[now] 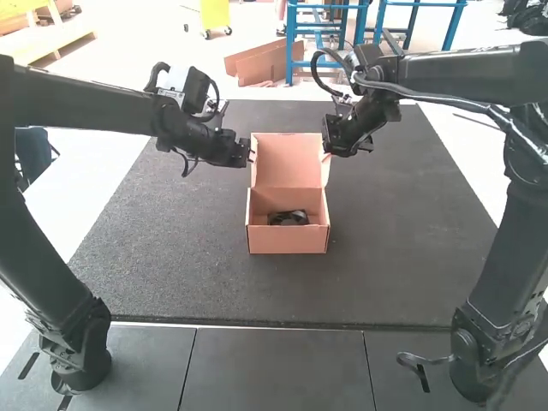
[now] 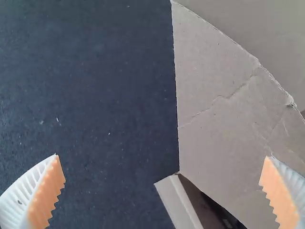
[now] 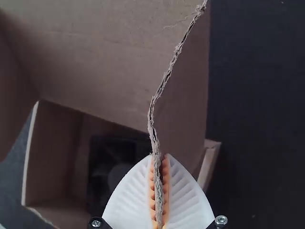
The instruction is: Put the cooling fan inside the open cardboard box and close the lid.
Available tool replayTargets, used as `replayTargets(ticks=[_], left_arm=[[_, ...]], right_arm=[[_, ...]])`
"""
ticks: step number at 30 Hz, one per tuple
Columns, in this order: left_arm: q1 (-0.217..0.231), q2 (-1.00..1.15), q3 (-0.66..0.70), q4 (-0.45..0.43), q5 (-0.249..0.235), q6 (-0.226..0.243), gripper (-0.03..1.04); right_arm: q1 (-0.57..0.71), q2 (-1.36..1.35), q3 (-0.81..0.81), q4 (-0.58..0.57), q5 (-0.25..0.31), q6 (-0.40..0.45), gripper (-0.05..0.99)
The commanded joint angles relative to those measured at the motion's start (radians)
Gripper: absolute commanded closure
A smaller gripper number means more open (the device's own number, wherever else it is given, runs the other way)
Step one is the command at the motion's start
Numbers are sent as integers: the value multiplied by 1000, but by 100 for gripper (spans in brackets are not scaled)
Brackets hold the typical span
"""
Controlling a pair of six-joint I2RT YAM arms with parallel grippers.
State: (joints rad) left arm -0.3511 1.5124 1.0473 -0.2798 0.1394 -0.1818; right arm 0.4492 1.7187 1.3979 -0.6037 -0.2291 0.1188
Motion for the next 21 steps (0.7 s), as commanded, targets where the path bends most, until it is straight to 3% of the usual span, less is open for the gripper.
replayTargets(ticks=[1,5,16,21], left_arm=[[-22,-50,25,-1,8,-12,4],[-38,-57,11,-2,6,-16,4],[-61,-107,-58,18,-9,-27,4],[-60,-135,-89,19,-11,-28,4]], right_arm=[[20,-42,-39,-7,-18,-10,94],[22,-64,-80,-7,-29,-8,94],[22,-80,-139,-4,-154,27,94],[22,-82,-160,-4,-173,42,94]])
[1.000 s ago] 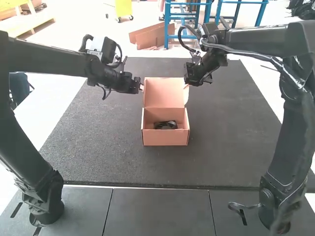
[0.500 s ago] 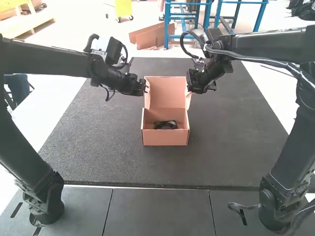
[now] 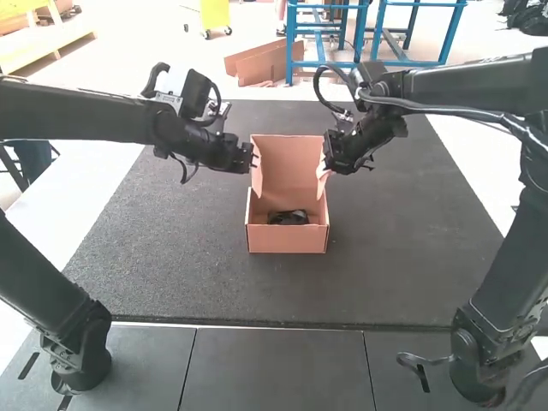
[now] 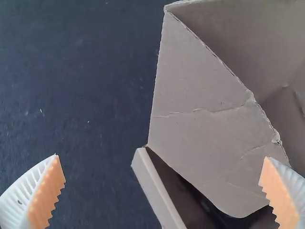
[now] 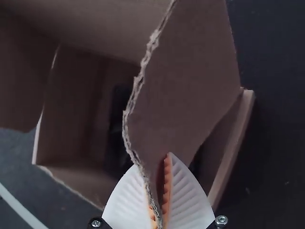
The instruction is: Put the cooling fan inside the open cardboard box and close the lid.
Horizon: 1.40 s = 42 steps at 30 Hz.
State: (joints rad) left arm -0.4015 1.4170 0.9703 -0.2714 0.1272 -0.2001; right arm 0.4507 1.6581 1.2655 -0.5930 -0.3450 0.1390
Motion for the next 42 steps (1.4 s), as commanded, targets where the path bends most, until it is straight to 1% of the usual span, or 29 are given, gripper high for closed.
replayTargets(ticks=[1,9,15,21,25,27,29,30,31,33,36,37,39,41,42], left_arm=[[-10,-44,-18,11,0,-12,4],[-11,-96,-79,3,0,-24,4],[-11,-136,-120,-2,-5,-24,4],[-11,-181,-134,-28,-8,-24,4],[-11,-219,-114,-61,-9,-24,4],[-11,-239,-97,-83,-9,-22,4],[-11,-257,-79,-104,-15,-22,4],[-11,-267,-68,-112,-20,-22,4],[-11,-274,-54,-123,-26,-22,4],[-10,-288,-27,-132,-41,-22,4],[-7,-290,7,-130,-60,-24,4],[-7,-288,13,-121,-74,-24,4],[-11,-280,19,-92,-81,-22,4],[-11,-257,24,-74,-98,-21,4],[-11,-243,24,-65,-101,-21,4]], right_arm=[[22,-21,-37,-14,-55,22,94],[22,-31,-97,-14,-57,27,94],[22,-32,-140,-14,-54,20,94],[22,-32,-163,-14,12,-33,94],[22,-34,-166,-18,34,-61,94],[23,-37,-167,-18,51,-93,94],[22,-37,-170,-16,70,-113,94],[22,-37,-170,-16,72,-113,93],[22,-38,-169,-16,72,-111,89],[22,-38,-163,-14,74,-105,71],[22,-38,-153,-14,74,-93,53],[23,-38,-150,-14,74,-93,45],[22,-37,-144,-14,74,-85,33],[22,-38,-140,-16,72,-73,15],[23,-38,-133,-16,70,-73,9]])
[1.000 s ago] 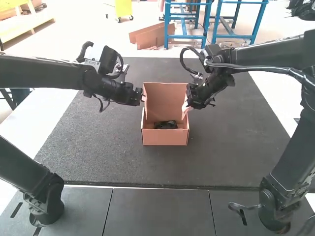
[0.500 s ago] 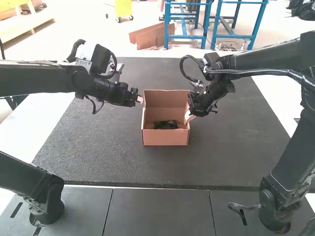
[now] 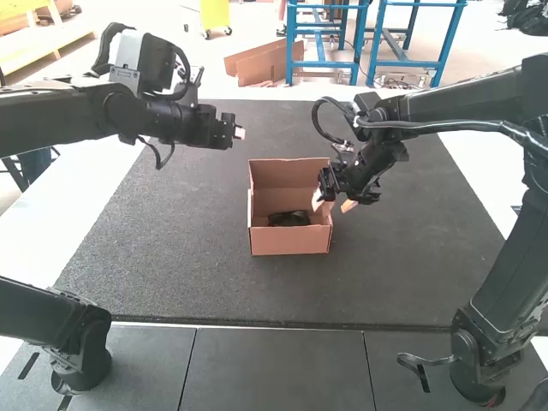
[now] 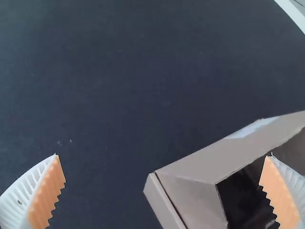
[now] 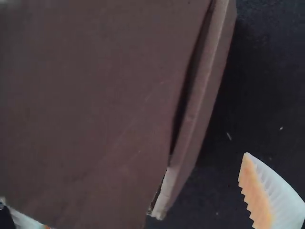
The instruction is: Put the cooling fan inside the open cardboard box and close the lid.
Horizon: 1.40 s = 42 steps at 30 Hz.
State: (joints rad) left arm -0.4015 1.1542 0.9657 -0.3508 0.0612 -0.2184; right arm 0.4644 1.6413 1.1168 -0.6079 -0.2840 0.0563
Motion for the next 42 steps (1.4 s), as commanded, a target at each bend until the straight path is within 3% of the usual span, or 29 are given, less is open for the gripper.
replayTargets(ticks=[1,8,12,17,22,26,29,32,35,38,42], left_arm=[[-11,32,30,24,-43,-2,4],[-37,130,50,82,-67,-1,4],[-74,173,68,105,-70,-1,4],[-119,216,102,110,-80,-1,4],[-149,243,122,102,-89,-1,4],[-175,253,130,99,-100,-1,4],[-191,266,130,98,-109,1,4],[-194,282,130,102,-124,2,4],[-194,295,136,102,-127,10,4],[-194,309,143,88,-135,22,4],[-200,317,145,59,-135,24,4]], right_arm=[[8,-21,20,-7,6,10,3],[-1,-72,54,-69,-27,-18,2],[-3,-132,52,-125,22,-162,2],[-20,-224,54,-153,25,-234,2],[-56,-334,66,-136,26,-233,2],[-87,-442,84,-33,25,-142,2],[-102,-523,115,-20,25,-136,2],[-110,-575,118,-24,75,-131,3],[-125,-598,100,-64,175,-135,3],[-159,-606,78,-99,236,-138,3],[-210,-615,52,-116,264,-138,3]])
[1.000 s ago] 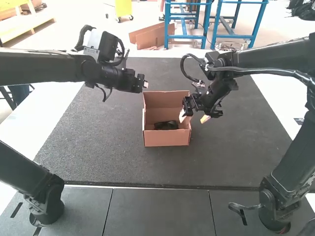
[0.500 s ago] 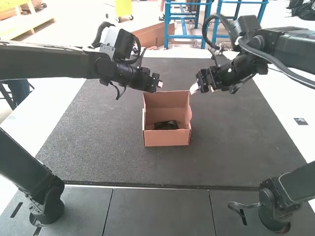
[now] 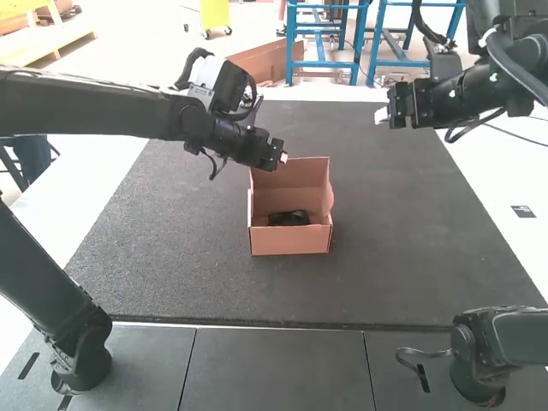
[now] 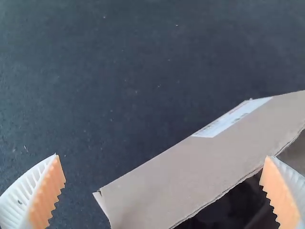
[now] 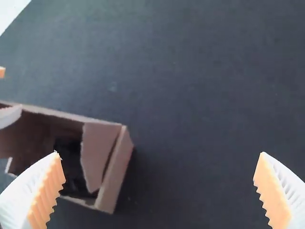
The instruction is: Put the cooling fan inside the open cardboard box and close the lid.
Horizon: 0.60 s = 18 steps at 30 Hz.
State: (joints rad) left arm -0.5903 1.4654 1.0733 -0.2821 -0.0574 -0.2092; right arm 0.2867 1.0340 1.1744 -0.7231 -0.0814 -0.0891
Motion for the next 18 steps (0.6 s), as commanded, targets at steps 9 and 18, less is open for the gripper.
replayTargets(ticks=[9,18], left_arm=[[-25,0,88,-81,-16,24,4],[-20,-43,134,-135,8,48,4]], right_arm=[[-104,-14,-70,2,45,8,3],[-112,-11,-167,42,40,5,3]])
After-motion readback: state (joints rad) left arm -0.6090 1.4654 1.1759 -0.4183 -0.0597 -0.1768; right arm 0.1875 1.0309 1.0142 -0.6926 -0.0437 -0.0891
